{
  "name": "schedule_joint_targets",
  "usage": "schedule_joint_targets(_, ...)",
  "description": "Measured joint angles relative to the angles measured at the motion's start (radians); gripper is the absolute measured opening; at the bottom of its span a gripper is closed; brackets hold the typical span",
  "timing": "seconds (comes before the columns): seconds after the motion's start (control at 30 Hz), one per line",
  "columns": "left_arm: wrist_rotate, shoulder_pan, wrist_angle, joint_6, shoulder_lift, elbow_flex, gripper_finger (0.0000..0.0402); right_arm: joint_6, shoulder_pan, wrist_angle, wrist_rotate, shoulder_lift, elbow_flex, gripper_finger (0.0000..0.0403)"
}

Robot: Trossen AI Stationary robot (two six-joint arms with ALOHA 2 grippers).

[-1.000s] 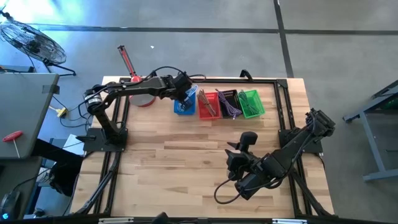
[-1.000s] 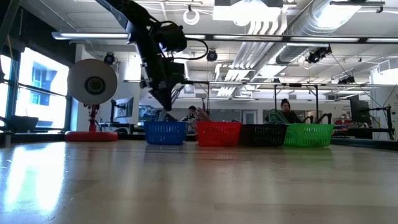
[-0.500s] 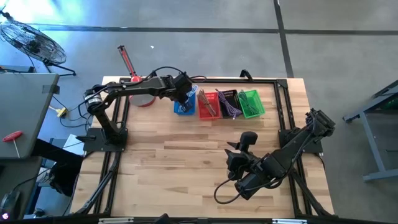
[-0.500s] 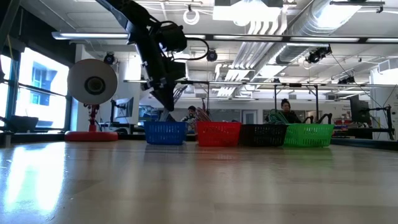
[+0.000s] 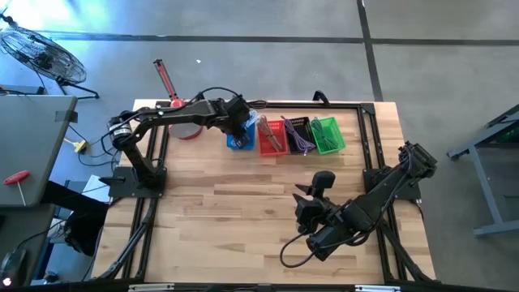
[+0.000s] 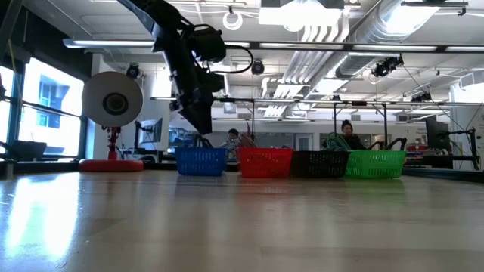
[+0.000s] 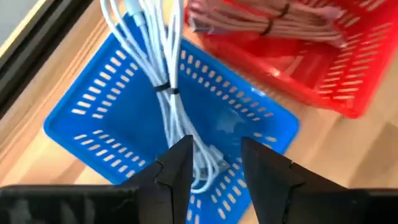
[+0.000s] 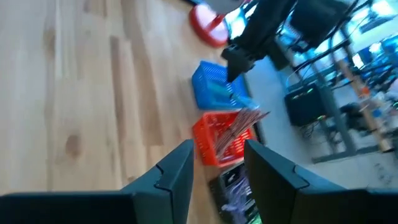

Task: Pick & Place USB Port
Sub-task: Return to Home Position

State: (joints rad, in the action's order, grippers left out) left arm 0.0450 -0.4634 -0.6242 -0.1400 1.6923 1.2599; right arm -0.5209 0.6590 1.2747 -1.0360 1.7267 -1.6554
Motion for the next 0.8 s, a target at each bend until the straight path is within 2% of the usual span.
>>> schedule_joint_targets(0.1,-0.047,0.006,-0.053,-0.005,-0.025,0.020,0.0132,0.065,0.000,0.006,-0.053,0.000,-0.047,0.0133)
schedule_joint_targets(0.27,-0.195,0.008,-0.235,-0.047,-0.089,0.164,0.0133,0.188,-0.006,0.022,-0.156,-0.021,-0.175,0.0133)
schedule_joint_targets(0.33,-0.258,0.021,-0.334,-0.032,-0.122,0.241,0.0133,0.212,-0.021,0.025,-0.136,-0.058,-0.236,0.0130)
schedule_joint_targets(0.43,-0.268,0.058,-0.487,0.022,-0.182,0.372,0.0133,0.234,-0.051,0.057,-0.069,-0.141,-0.305,0.0119)
schedule_joint_targets(0.53,-0.170,0.117,-0.594,0.031,-0.255,0.505,0.0133,0.218,-0.099,0.095,0.025,-0.251,-0.331,0.0107)
schedule_joint_targets(0.7,0.108,0.262,-0.695,-0.009,-0.407,0.658,0.0133,0.188,-0.214,0.138,0.286,-0.458,-0.271,0.0092)
schedule_joint_targets(0.8,0.267,0.360,-0.751,-0.089,-0.515,0.674,0.0128,0.182,-0.264,0.143,0.318,-0.572,-0.172,0.0077)
